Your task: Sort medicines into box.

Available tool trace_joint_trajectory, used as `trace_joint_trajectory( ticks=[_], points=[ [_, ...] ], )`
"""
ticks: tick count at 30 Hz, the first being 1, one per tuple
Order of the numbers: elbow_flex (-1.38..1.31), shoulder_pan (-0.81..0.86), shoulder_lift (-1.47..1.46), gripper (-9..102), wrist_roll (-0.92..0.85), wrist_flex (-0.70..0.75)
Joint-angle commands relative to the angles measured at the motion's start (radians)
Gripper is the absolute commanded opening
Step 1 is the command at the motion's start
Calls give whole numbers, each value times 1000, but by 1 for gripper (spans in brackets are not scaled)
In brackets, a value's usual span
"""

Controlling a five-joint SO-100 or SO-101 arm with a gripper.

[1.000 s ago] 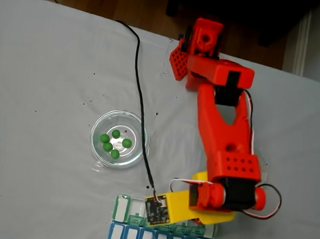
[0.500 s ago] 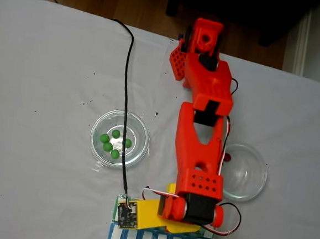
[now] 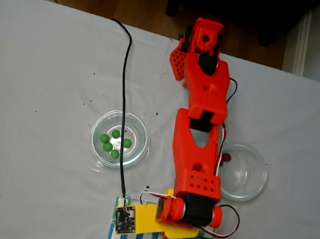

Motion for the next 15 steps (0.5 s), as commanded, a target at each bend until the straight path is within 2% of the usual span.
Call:
trace_joint_trajectory(
  ticks=[1, 15],
  points=[
    [-35, 9, 54, 1, -8, 32],
    [-124, 15, -69, 1, -49, 32]
  ],
)
